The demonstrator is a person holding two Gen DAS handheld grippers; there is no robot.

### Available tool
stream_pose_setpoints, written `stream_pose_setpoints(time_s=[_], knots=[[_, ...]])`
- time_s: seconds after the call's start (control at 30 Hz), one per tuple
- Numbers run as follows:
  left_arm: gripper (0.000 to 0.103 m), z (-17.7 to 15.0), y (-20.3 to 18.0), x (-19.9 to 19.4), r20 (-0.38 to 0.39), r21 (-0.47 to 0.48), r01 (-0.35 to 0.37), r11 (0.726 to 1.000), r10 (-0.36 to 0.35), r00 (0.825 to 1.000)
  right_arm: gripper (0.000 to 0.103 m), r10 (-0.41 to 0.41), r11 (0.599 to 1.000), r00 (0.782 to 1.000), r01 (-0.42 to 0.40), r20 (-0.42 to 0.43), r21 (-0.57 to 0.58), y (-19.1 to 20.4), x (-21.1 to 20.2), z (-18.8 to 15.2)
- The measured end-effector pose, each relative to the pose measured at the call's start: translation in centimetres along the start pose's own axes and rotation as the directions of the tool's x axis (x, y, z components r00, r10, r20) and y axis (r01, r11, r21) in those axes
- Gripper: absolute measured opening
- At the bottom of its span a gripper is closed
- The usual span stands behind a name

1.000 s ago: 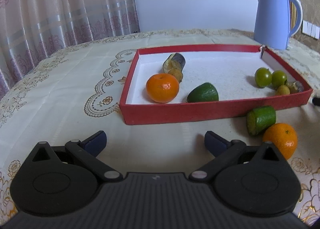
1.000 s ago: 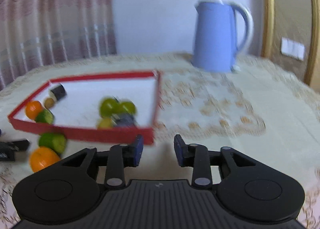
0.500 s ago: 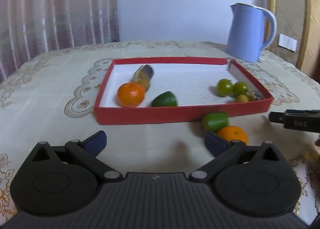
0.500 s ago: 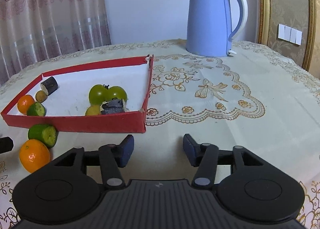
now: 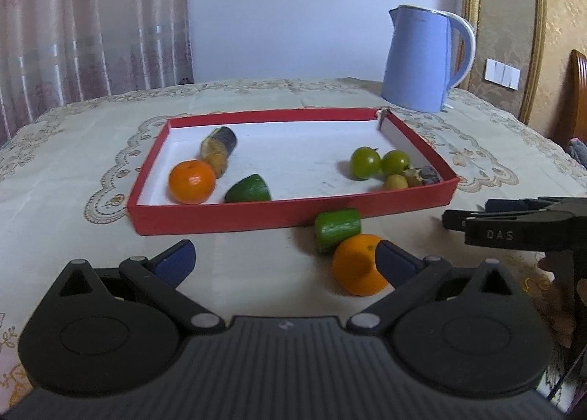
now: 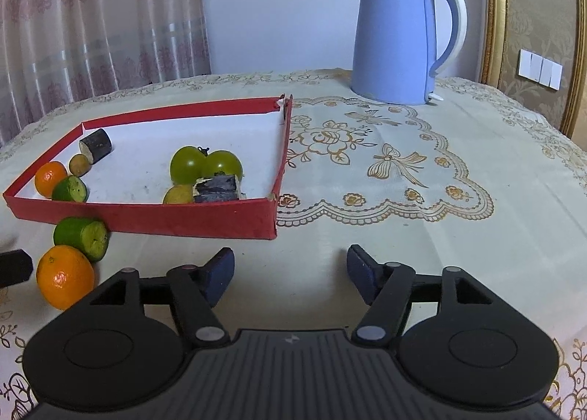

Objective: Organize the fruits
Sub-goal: 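Move the left gripper toward the orange lying beside the tray, then close the left gripper on the orange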

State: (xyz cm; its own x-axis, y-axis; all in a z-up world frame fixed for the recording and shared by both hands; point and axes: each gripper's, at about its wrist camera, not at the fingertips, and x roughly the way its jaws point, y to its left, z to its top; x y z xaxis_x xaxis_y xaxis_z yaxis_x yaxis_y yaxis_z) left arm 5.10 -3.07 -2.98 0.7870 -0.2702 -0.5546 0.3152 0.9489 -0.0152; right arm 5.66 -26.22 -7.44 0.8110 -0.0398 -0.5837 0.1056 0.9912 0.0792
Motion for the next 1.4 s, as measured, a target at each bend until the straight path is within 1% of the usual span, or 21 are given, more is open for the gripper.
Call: stream_pose_setpoints(time_s=[0.23,0.33,0.47,0.6,0.67,0.7,0.8,0.9,1.07,1.13,1.2,1.3,1.37,1.4], knots=[[0.103,-0.1,-1.5,0.5,-0.014,0.022,0.018,1.0,-0.018,1.0,0.069,0.004,1.0,1.0,-0.004,-0.001,0.002,-0.1,0.0,0.0],[0.103,0.0,-1.8,0.8,-0.019,0.014,0.026,1.0,-0.026,0.999,0.07,0.004,1.0,1.0,-0.004,-0.001,0.005,-0.1,0.0,0.0],[0.103,0.1,-2.2,1.5,-0.046,-0.009,0.029,1.0,-0.029,0.999,0.07,0.013,1.0,1.0,-0.013,0.002,0.019,-0.4,0.0,0.0],[0.103,-0.2,-2.4,2.1,-0.065,-0.02,0.009,1.0,-0.01,0.998,0.07,0.015,1.0,1.0,-0.015,0.003,0.024,-0.5,0.0,0.0],[0.096,-0.2,-2.3,2.2,-0.073,-0.034,0.005,0.999,-0.008,0.997,0.07,0.015,1.0,1.0,-0.016,0.003,0.025,-0.5,-0.1,0.0],[0.095,-0.3,-2.2,2.3,-0.081,-0.039,0.014,0.999,-0.017,0.997,0.07,0.016,1.0,1.0,-0.016,0.003,0.025,-0.5,-0.1,0.0],[0.094,-0.4,-2.1,2.5,-0.098,-0.06,0.028,0.998,-0.033,0.995,0.07,0.019,0.999,1.0,-0.019,0.004,0.028,-0.5,-0.1,0.0],[0.094,-0.6,-2.4,2.5,-0.094,-0.052,0.03,0.998,-0.035,0.995,0.071,0.02,0.999,1.0,-0.02,0.004,0.03,-0.6,-0.1,0.0],[0.08,-0.7,-3.0,2.5,-0.094,-0.026,0.026,0.999,-0.028,0.995,0.071,0.02,0.999,1.0,-0.02,0.004,0.03,-0.5,-0.1,0.0],[0.077,-0.7,-3.0,2.5,-0.094,-0.03,0.022,0.999,-0.025,0.995,0.071,0.019,0.999,1.0,-0.02,0.004,0.029,-0.5,-0.1,0.0],[0.073,-0.8,-3.0,2.4,-0.089,-0.032,0.021,0.999,-0.024,0.996,0.071,0.02,0.999,1.0,-0.02,0.004,0.029,-0.5,-0.1,-0.1],[0.059,-0.8,-3.1,2.2,-0.082,-0.036,0.041,0.999,-0.044,0.996,0.072,0.019,0.999,1.0,-0.019,0.004,0.028,-0.5,-0.1,0.0],[0.047,-0.8,-3.4,2.2,-0.08,-0.032,0.063,0.997,-0.066,0.995,0.072,0.018,1.0,1.0,-0.018,0.003,0.025,-0.4,0.0,-0.1],[0.044,-0.9,-3.6,2.2,-0.08,-0.026,0.068,0.997,-0.07,0.994,0.072,0.018,1.0,1.0,-0.018,0.002,0.024,-0.4,0.0,-0.1]])
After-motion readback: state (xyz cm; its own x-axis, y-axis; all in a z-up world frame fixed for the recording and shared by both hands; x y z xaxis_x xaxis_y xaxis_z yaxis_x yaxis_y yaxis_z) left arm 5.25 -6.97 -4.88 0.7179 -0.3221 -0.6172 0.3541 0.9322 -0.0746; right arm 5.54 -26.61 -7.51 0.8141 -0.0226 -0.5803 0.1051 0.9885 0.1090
